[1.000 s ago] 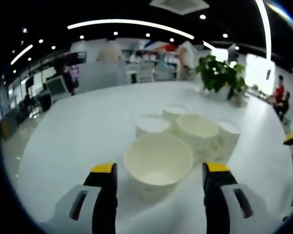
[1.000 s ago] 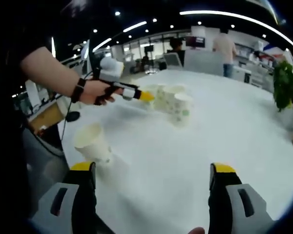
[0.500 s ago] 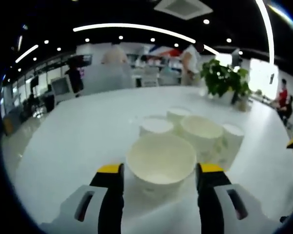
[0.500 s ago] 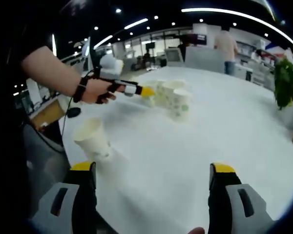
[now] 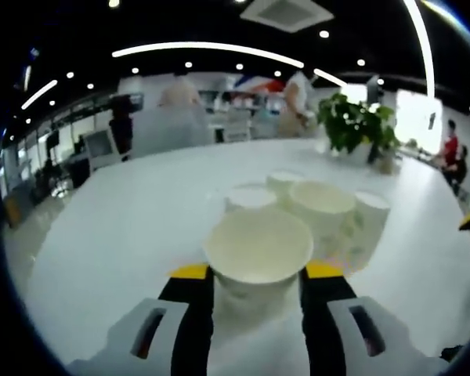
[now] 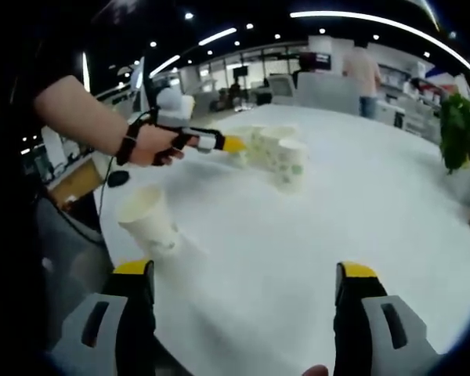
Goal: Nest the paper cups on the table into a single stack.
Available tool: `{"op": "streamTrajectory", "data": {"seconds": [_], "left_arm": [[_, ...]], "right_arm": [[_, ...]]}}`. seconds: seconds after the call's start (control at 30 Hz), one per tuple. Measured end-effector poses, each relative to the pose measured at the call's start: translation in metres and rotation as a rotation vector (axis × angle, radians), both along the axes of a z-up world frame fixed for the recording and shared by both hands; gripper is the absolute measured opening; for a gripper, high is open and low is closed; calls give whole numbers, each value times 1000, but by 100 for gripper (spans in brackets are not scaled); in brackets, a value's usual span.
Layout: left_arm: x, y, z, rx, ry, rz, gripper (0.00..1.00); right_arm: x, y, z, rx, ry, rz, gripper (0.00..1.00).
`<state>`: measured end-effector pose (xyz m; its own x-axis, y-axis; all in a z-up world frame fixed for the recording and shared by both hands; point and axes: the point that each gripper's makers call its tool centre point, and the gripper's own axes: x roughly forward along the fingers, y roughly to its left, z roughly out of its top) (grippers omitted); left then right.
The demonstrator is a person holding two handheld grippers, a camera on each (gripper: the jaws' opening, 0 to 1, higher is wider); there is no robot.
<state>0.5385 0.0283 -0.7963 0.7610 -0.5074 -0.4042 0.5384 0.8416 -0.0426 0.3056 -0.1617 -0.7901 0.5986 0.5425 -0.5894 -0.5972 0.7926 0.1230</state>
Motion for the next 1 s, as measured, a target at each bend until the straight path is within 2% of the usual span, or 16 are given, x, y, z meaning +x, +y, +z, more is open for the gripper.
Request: {"op": "streamTrajectory", "data": {"seconds": [0.2, 0.63, 1.0], "left_arm": [[-3, -1, -1, 13, -27, -10, 40], [-8, 3, -1, -6, -29, -2, 38], [-12, 7, 15, -18, -44, -7, 38]], "right_arm": [[-3, -2, -2, -7, 5, 2, 93], [-1, 4, 1, 2, -5, 14, 93], [0, 4, 10, -2, -28, 14, 93]]}}
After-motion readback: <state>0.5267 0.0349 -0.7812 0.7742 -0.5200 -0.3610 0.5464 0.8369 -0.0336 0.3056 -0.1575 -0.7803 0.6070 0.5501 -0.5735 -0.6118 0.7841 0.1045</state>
